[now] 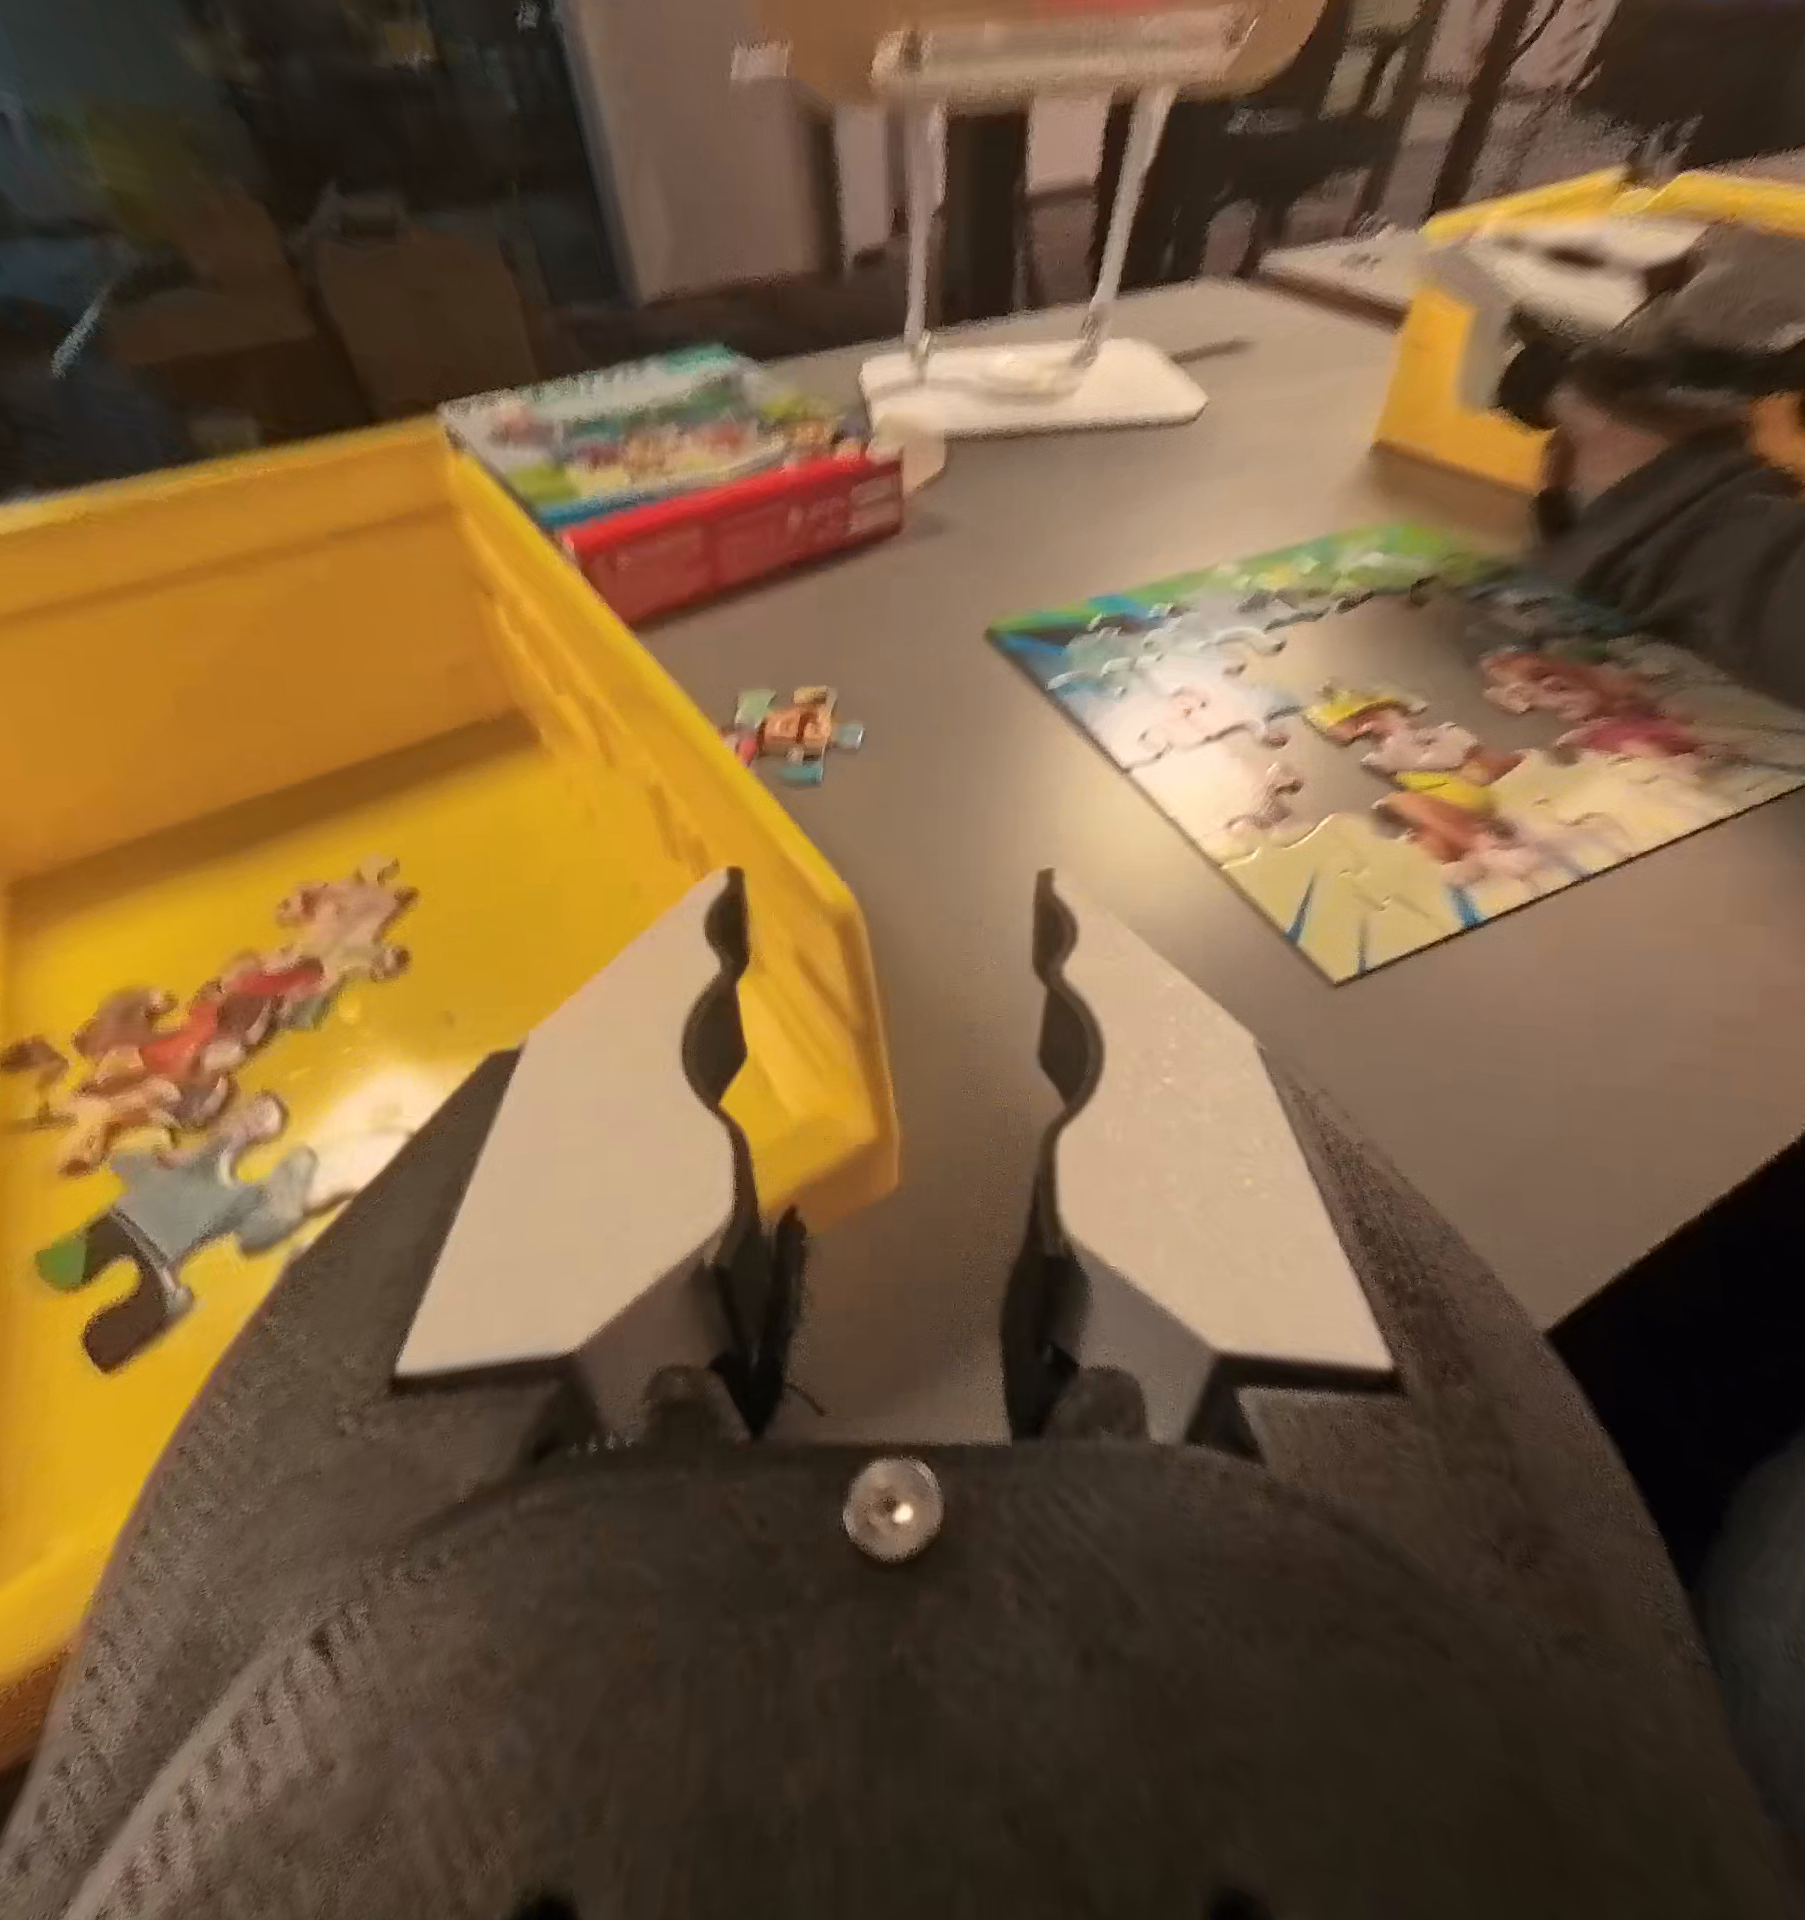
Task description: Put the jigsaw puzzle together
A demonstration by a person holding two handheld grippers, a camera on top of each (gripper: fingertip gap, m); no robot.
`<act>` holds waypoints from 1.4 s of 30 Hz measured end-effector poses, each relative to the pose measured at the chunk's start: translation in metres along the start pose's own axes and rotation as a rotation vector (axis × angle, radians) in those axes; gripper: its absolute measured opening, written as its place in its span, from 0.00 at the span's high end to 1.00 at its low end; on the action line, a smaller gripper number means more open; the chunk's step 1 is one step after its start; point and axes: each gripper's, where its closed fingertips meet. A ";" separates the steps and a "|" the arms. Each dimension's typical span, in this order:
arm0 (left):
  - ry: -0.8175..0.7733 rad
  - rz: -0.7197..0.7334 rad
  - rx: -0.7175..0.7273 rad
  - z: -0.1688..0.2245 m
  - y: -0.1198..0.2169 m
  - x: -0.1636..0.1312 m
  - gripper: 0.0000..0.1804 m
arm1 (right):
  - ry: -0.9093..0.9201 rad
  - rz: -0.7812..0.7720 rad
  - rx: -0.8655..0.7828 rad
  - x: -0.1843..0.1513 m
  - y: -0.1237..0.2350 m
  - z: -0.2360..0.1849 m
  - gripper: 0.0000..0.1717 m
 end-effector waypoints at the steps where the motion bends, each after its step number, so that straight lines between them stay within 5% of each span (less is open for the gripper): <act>1: -0.016 0.051 -0.014 -0.002 0.007 0.013 0.70 | -0.002 0.001 0.000 0.000 0.000 0.000 1.00; 4: -0.048 0.177 0.073 -0.042 0.033 0.056 0.69 | -0.011 0.005 0.001 0.000 0.000 0.001 1.00; 6: -0.056 0.124 0.108 -0.077 0.040 0.068 0.69 | -0.017 0.008 0.001 0.001 0.001 0.001 1.00; 10: -0.154 -0.392 -0.169 -0.094 0.031 0.019 0.68 | -0.031 0.016 0.005 0.001 0.001 0.002 1.00; 13: -0.337 -0.763 -0.129 -0.130 0.026 -0.029 0.65 | -0.043 0.020 0.007 0.002 0.001 0.002 1.00; 25: -0.563 -1.420 -0.439 -0.158 0.019 -0.077 0.60 | -0.080 0.032 0.001 0.002 0.003 0.006 1.00; 36: -0.650 -1.506 -0.424 -0.171 0.015 -0.101 0.67 | -0.087 0.040 0.028 0.003 0.001 0.003 1.00; 42: -0.792 -1.249 -0.594 -0.138 0.000 -0.092 0.64 | -0.092 0.043 0.034 0.003 0.000 0.003 1.00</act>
Point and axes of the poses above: each gripper's, where its closed fingertips meet, y back along the fingers, x out of its top, z = x × y across the jaws, and after that the axes turned 3 degrees about x, right-handed
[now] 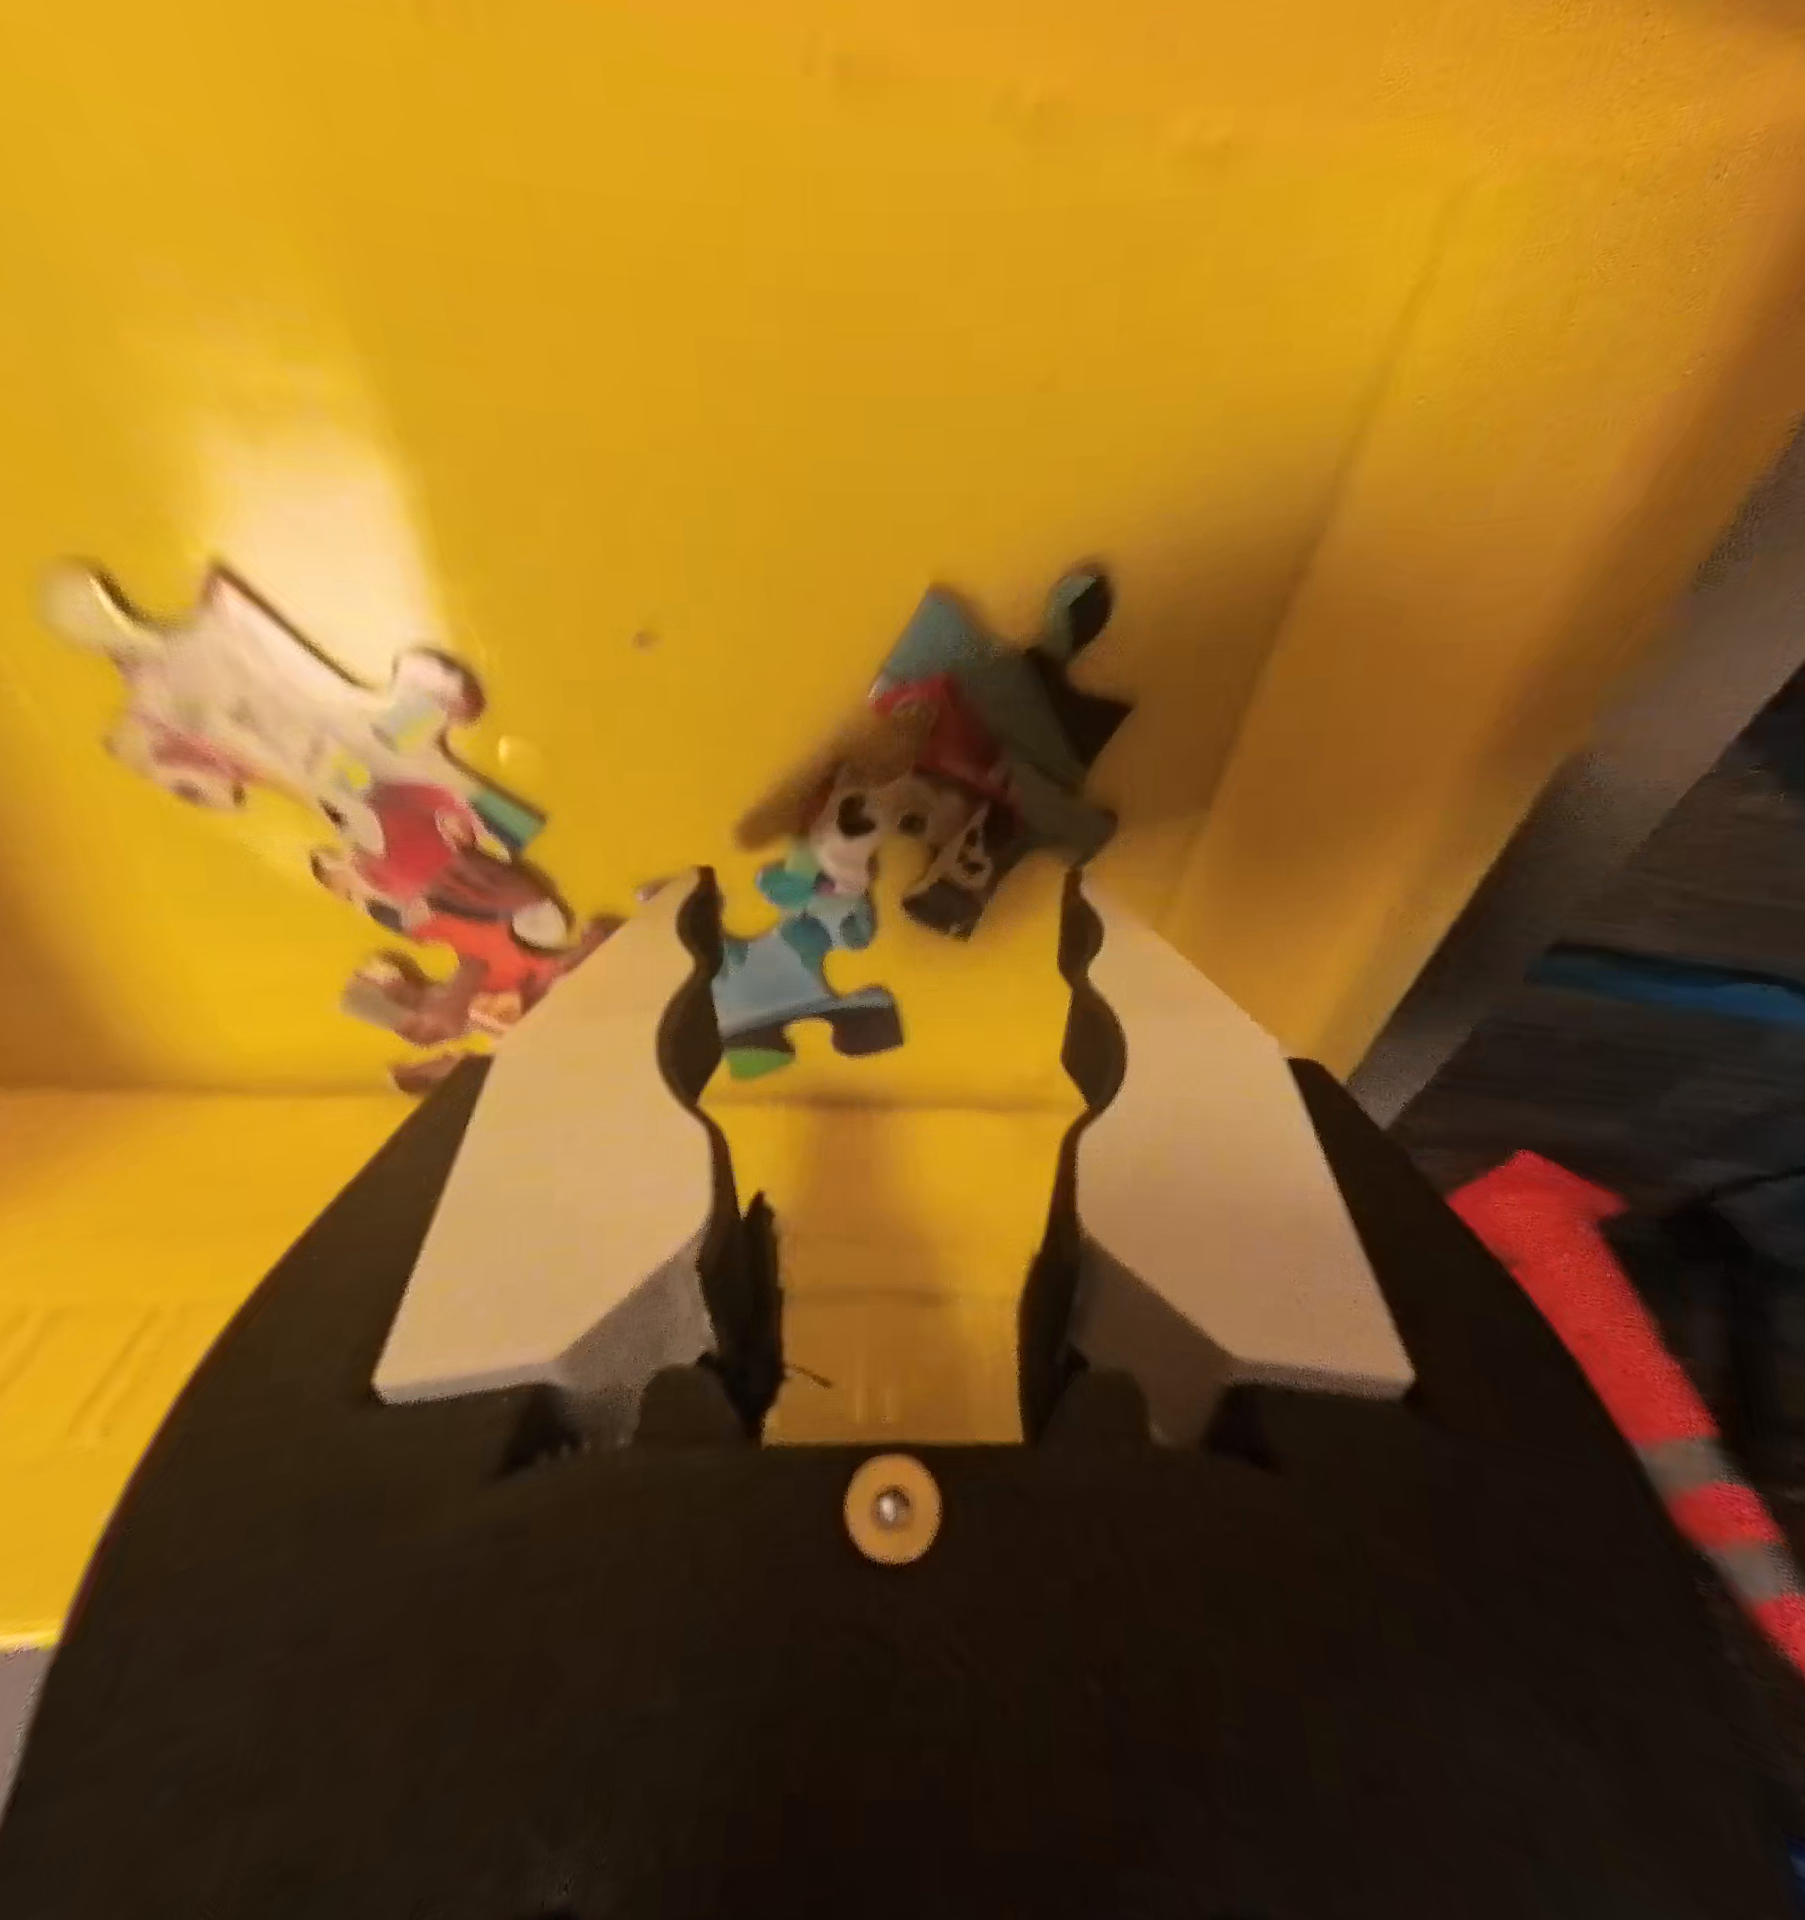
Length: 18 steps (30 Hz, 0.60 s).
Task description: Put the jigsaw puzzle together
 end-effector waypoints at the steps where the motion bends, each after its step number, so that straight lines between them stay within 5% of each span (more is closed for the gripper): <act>1: -0.050 0.016 0.017 0.002 0.001 0.006 0.63 | 0.000 0.000 0.001 0.000 0.000 0.000 1.00; 6: -0.217 0.051 0.035 0.014 -0.001 0.021 0.68 | 0.002 -0.001 0.004 0.000 0.000 -0.001 1.00; 10: -0.249 0.029 0.031 0.019 -0.009 0.019 0.65 | 0.001 0.000 0.005 0.000 0.000 -0.001 1.00; 18: -0.283 0.046 0.097 0.017 -0.010 0.019 0.76 | 0.004 0.000 0.010 0.000 0.000 -0.001 1.00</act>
Point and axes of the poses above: each gripper's, where its closed fingertips meet, y back along the fingers, x out of its top, z = x × y across the jaws, and after that the axes turned 3 degrees about x, right-handed
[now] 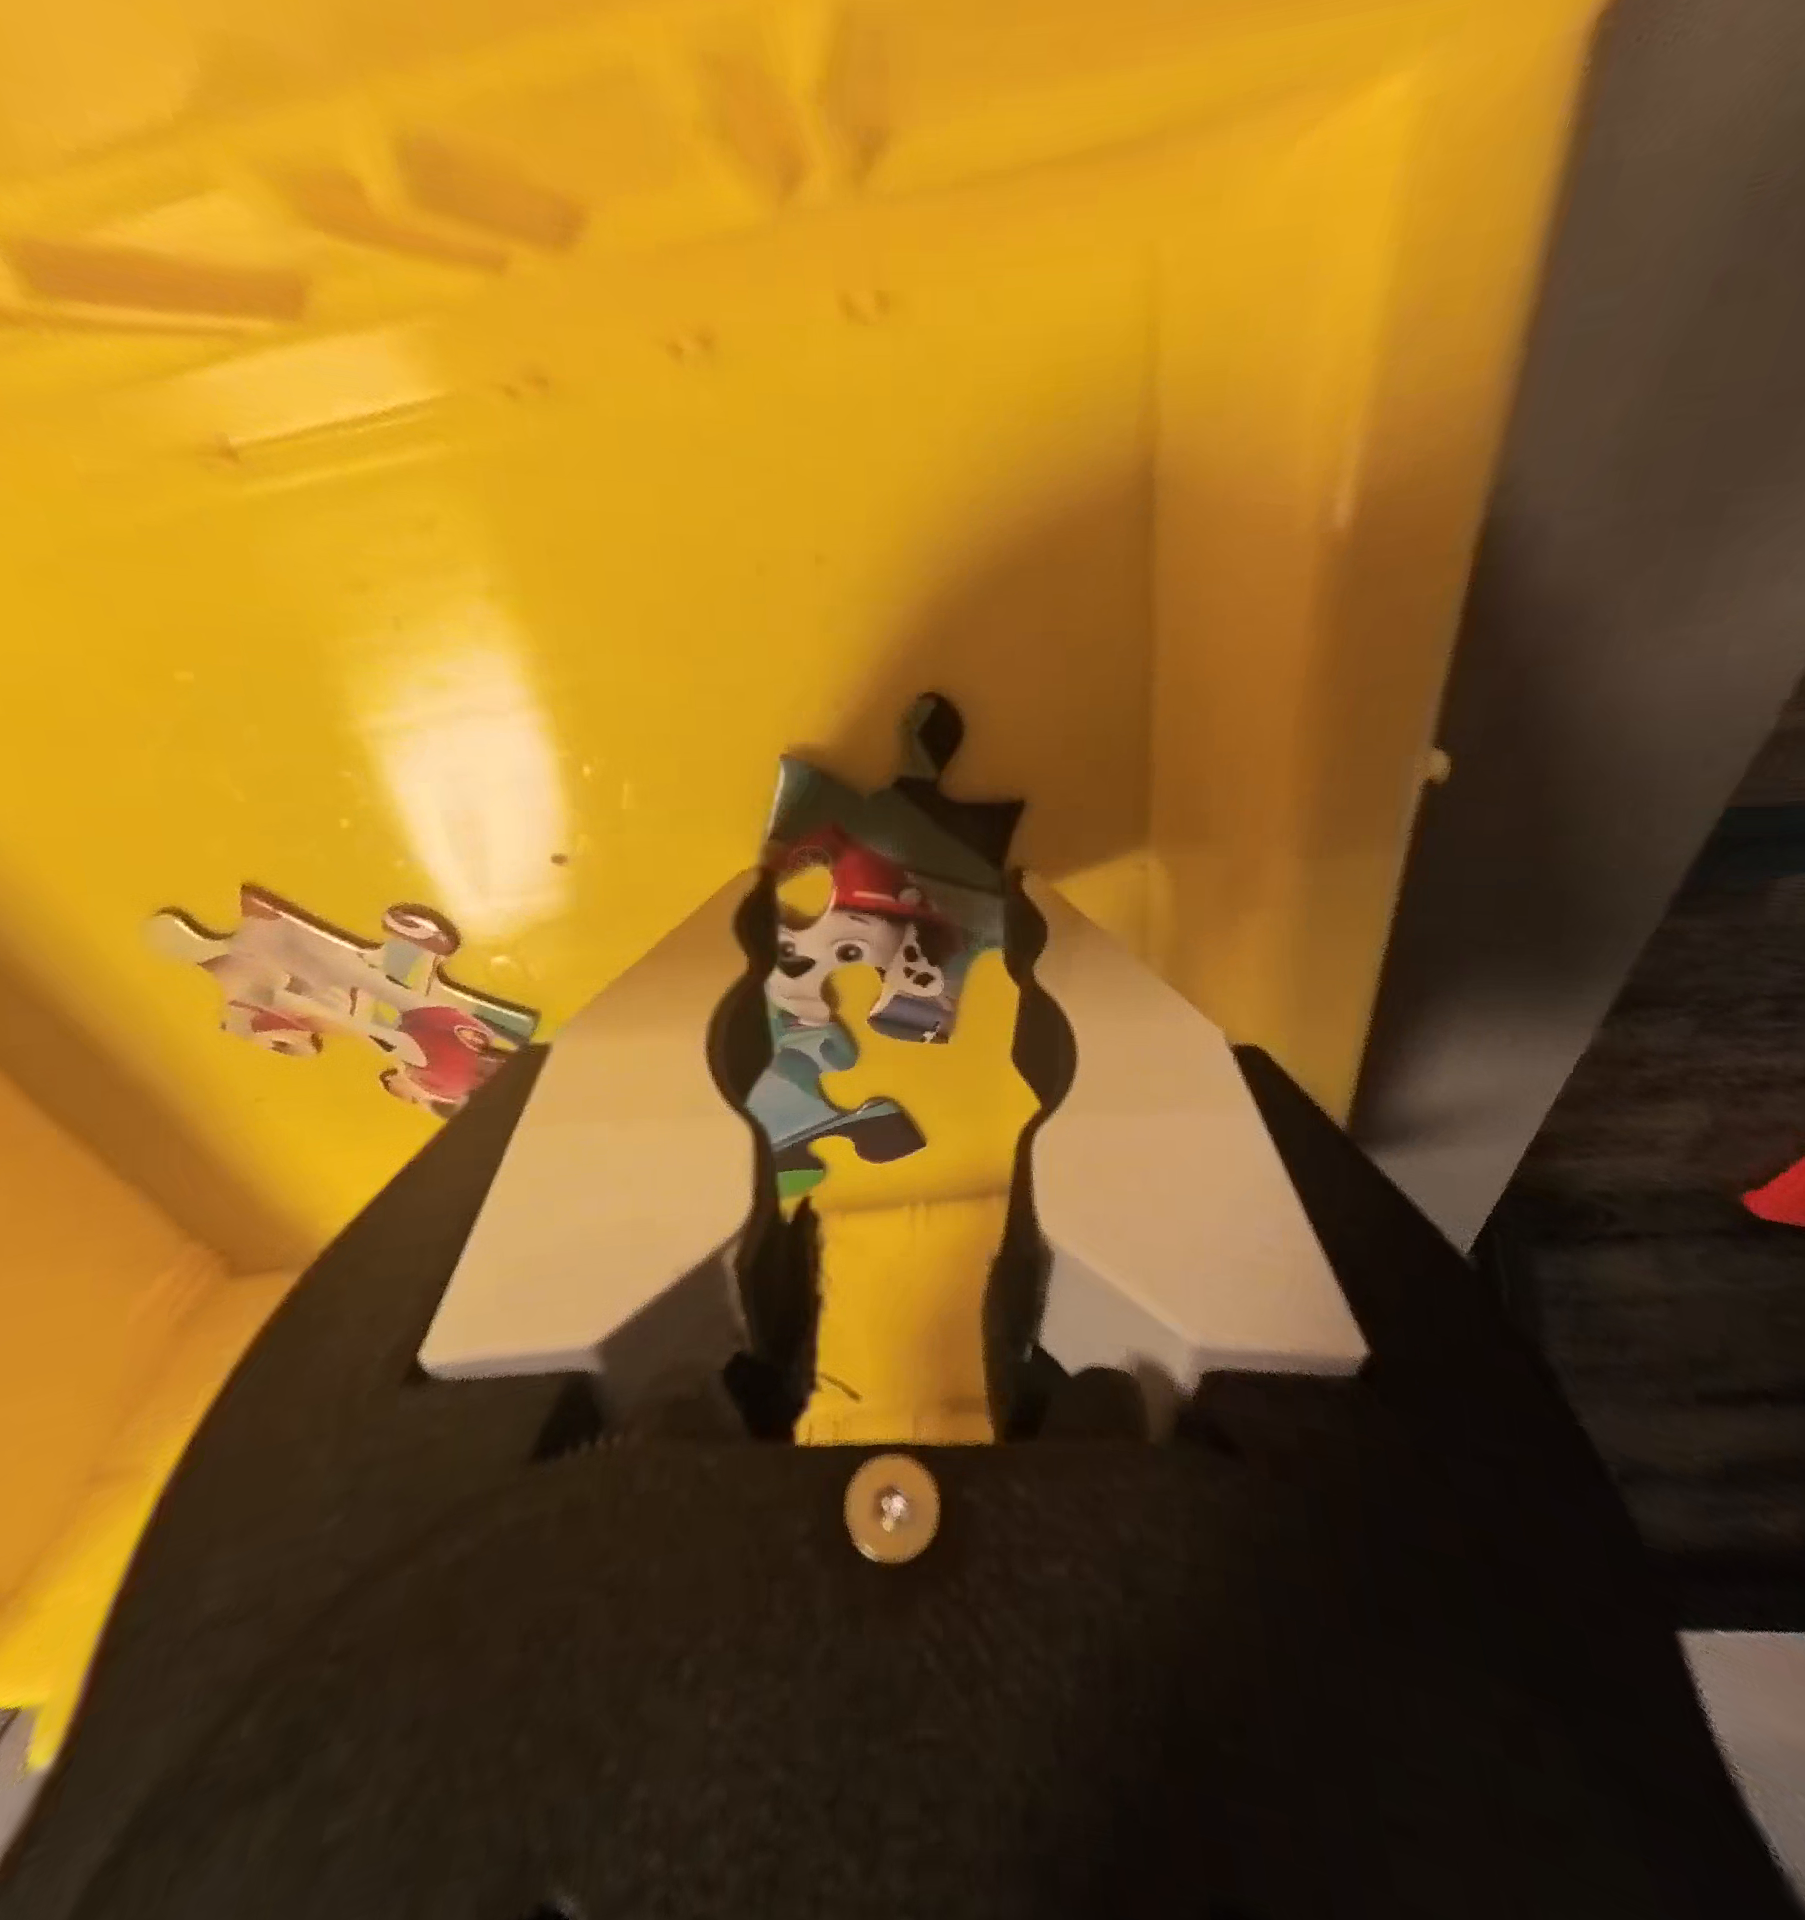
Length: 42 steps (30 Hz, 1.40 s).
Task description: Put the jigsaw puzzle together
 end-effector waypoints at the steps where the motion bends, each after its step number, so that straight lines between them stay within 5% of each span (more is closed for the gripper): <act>1: 0.003 0.009 0.000 0.001 0.000 0.000 0.82 | 0.000 0.000 0.001 0.000 0.000 0.000 1.00; 12: 0.077 0.034 0.121 -0.005 0.011 -0.011 0.83 | -0.007 0.004 0.006 0.000 0.000 0.000 1.00; 19: 0.135 0.147 0.414 -0.045 0.072 0.000 0.83 | -0.018 -0.015 0.050 0.011 -0.006 -0.016 0.99; 25: 0.101 0.325 0.768 -0.085 0.158 0.059 0.83 | -0.537 -0.057 0.700 0.115 -0.019 -0.183 0.96; 30: 0.019 0.403 0.923 -0.101 0.195 0.121 0.83 | -0.528 -0.136 0.982 0.162 -0.020 -0.299 0.86; 35: -0.051 0.417 0.959 -0.104 0.201 0.156 0.83 | -0.518 -0.154 0.969 0.168 -0.025 -0.320 0.87; 40: -0.081 0.475 0.999 -0.096 0.204 0.186 0.84 | -0.560 -0.162 1.016 0.168 -0.012 -0.310 1.00; 42: -0.050 0.562 1.016 -0.088 0.211 0.200 0.71 | -0.510 -0.196 1.053 0.161 -0.001 -0.296 1.00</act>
Point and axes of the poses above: each gripper's, where its closed fingertips meet, y back along the fingers, x out of its top, z = x × y across the jaws, and after that the axes turned 3 degrees about x, right-handed
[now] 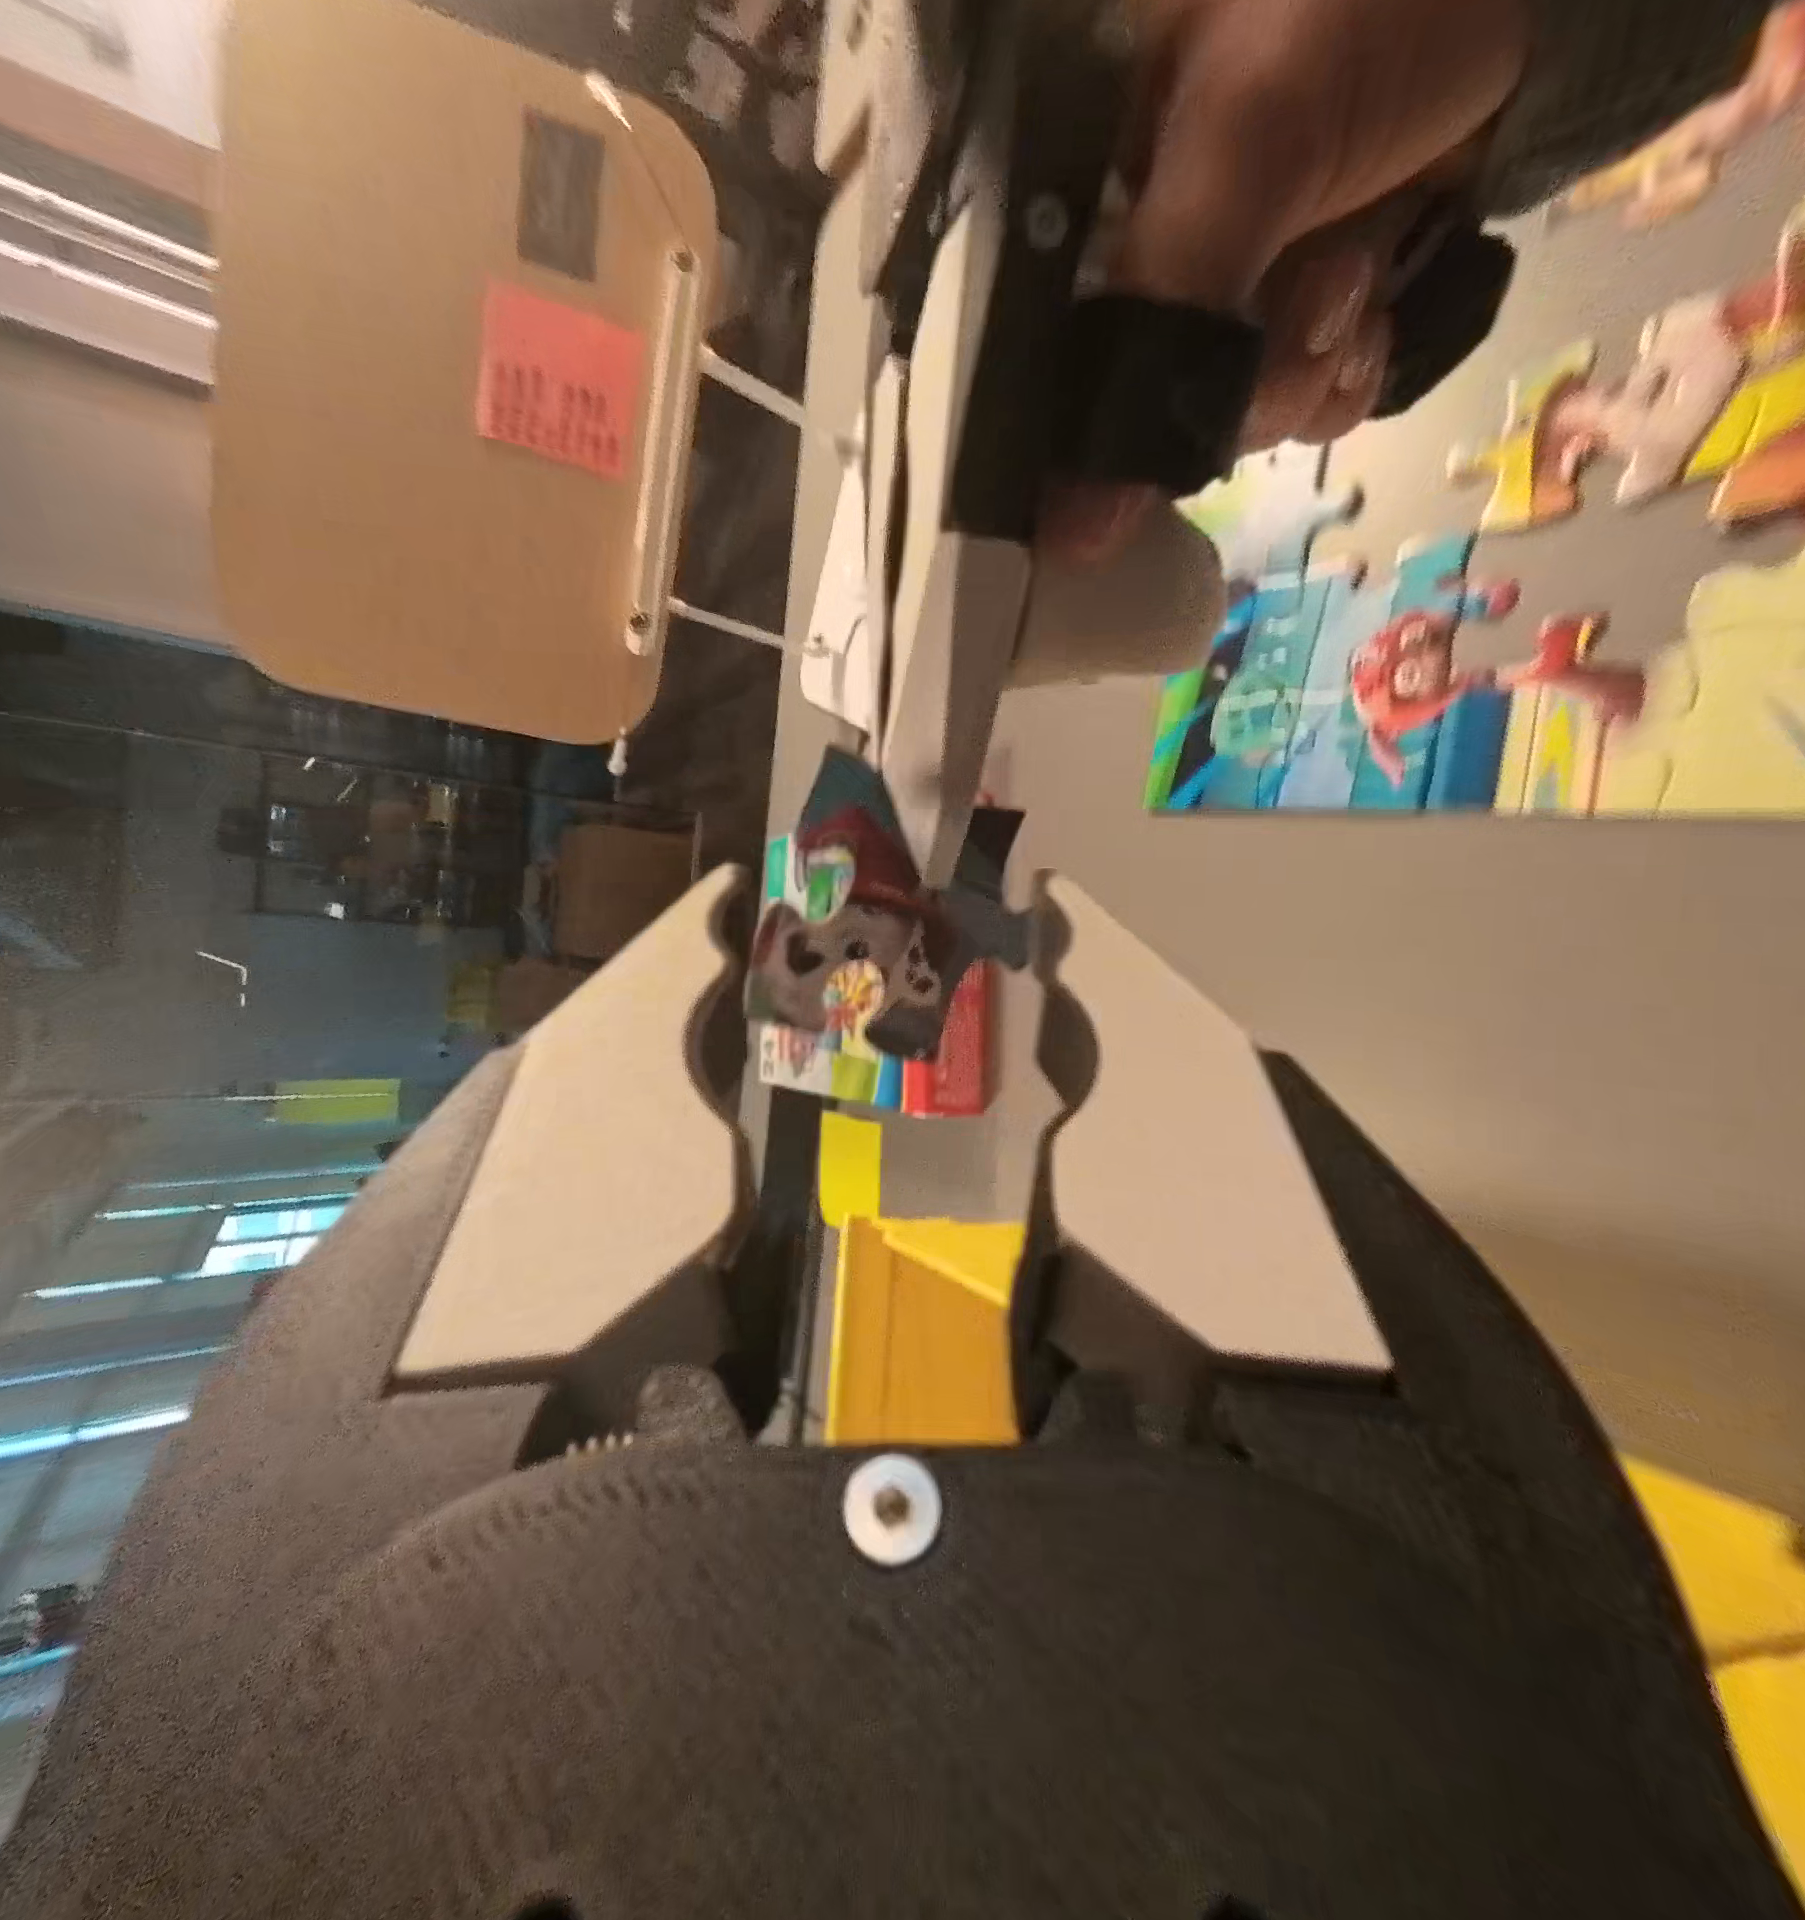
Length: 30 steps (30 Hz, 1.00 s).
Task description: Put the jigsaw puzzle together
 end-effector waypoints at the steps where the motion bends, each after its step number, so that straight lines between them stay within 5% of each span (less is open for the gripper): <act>1: 0.049 0.015 0.031 -0.002 0.001 0.007 0.62 | 0.024 -0.025 0.002 -0.001 0.013 0.001 1.00; 6: 0.444 0.189 -0.111 0.033 0.001 0.049 0.55 | 0.194 -0.347 0.128 -0.033 0.081 -0.014 1.00; 12: 0.629 0.266 -0.386 0.096 -0.022 0.084 0.85 | 0.215 -0.690 0.212 -0.072 0.114 -0.032 1.00; 16: 0.741 0.291 -0.418 0.117 -0.030 0.089 0.88 | 0.143 -0.770 0.271 -0.089 0.125 -0.037 1.00; 21: 0.964 0.444 -0.558 0.123 -0.027 0.107 1.00 | 0.032 -0.724 0.358 -0.091 0.133 -0.042 0.99; 24: 1.172 0.575 -0.526 0.104 -0.028 0.107 1.00 | -0.068 -0.536 0.287 -0.071 0.128 -0.028 0.85; 27: 1.439 0.742 -0.575 0.085 -0.025 0.107 1.00 | -0.125 -0.314 0.267 -0.050 0.133 -0.020 0.85; 30: 1.520 0.786 -0.629 0.087 -0.030 0.111 1.00 | -0.073 -0.192 0.245 -0.045 0.138 -0.017 0.88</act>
Point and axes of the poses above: each gripper's, where its closed fingertips meet, y back along the fingers, x out of its top, z = x × y across the jaws, and after that the axes turned 3 degrees about x, right-handed
